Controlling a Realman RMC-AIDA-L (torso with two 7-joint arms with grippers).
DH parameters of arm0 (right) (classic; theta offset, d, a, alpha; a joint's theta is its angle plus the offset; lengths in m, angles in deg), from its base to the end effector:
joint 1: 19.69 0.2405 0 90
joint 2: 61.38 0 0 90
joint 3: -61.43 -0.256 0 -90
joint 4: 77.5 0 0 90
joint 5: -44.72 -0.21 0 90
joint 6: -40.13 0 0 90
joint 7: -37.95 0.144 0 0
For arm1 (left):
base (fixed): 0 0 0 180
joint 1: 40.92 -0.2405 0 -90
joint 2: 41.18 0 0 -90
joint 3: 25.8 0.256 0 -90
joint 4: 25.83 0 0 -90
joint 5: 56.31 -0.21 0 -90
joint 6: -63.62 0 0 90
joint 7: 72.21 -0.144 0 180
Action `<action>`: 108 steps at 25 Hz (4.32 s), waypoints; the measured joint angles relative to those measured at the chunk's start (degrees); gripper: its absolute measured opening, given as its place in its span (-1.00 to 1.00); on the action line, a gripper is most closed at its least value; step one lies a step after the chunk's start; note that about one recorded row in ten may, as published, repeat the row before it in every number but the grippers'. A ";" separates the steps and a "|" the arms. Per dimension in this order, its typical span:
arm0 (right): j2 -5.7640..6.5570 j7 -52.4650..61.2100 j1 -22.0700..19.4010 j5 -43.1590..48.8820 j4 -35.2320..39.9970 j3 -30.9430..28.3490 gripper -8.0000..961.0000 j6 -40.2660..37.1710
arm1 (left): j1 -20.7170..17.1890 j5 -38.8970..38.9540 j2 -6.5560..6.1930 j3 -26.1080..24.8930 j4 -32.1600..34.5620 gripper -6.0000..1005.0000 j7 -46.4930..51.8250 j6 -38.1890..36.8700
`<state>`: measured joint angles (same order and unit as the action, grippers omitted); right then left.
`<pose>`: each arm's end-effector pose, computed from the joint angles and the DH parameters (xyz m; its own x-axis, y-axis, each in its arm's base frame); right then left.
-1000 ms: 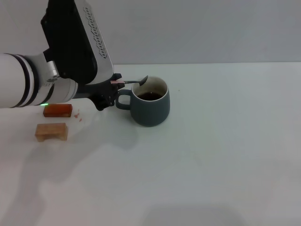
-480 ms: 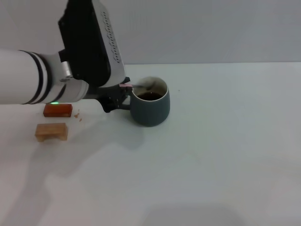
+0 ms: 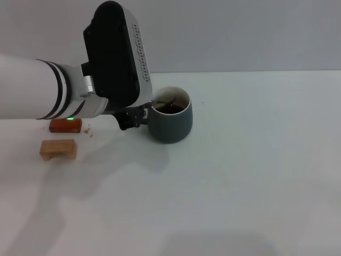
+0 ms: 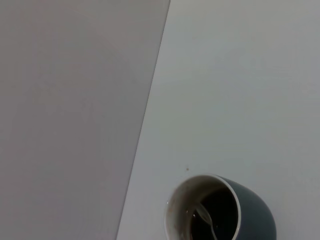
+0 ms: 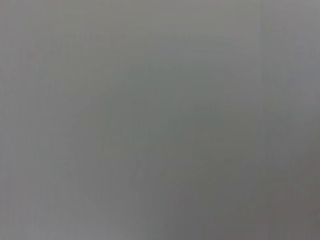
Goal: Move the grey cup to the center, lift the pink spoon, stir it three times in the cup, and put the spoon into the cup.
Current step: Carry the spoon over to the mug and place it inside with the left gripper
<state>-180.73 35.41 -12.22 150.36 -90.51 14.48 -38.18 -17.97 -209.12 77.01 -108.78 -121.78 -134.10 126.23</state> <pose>0.4126 0.2146 0.0374 0.7404 0.0636 -0.6691 -0.6274 0.4226 -0.6540 -0.1278 0.3552 -0.0023 0.9355 -0.1052 -0.3374 -0.2875 -0.7818 -0.5533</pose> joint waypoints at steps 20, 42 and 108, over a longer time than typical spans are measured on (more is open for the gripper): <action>0.00 0.00 -0.18 0.06 0.00 0.10 -0.98 -0.01 | 5.30 -2.16 -0.03 -0.42 8.34 -0.72 -0.05 -0.82; 0.00 0.00 -0.71 0.41 0.09 0.09 -0.98 0.00 | 11.73 -2.82 0.23 0.68 15.30 -0.72 0.03 -2.94; 0.08 0.00 0.20 0.48 -0.01 0.89 -0.99 0.00 | 8.27 -6.84 0.07 2.57 10.70 -0.73 0.56 -1.95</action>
<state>-180.65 35.40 -12.02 150.84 -90.52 15.37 -38.18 -9.70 -215.96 77.08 -106.21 -111.08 -133.54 124.27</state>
